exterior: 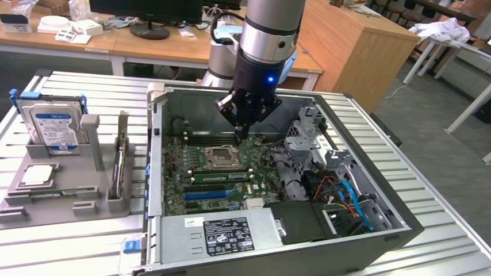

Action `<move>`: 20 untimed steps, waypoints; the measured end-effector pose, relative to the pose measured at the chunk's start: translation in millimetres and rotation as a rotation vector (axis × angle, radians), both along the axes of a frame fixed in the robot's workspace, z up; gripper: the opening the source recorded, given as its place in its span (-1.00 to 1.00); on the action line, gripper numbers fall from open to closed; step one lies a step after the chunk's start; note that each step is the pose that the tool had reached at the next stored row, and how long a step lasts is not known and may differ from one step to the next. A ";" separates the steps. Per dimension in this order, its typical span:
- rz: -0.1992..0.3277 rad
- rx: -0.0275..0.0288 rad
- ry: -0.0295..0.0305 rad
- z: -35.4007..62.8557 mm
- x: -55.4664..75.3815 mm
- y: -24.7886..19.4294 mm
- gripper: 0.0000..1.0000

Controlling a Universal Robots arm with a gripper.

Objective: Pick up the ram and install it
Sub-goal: 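Press down the ram until it locks into place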

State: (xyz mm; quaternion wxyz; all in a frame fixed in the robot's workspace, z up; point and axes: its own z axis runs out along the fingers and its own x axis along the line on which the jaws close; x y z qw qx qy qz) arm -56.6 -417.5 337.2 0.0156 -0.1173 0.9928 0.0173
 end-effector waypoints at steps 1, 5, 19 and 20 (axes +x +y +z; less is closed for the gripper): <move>-0.007 0.0001 0.0055 0.0 0.0 0.0 -0.79; -0.051 0.0002 0.0137 0.0 -0.2 -0.1 -0.79; -0.149 -0.0007 0.0529 -0.3 -0.5 0.0 -0.79; -0.150 -0.0007 0.0529 -0.3 -0.4 0.0 -0.79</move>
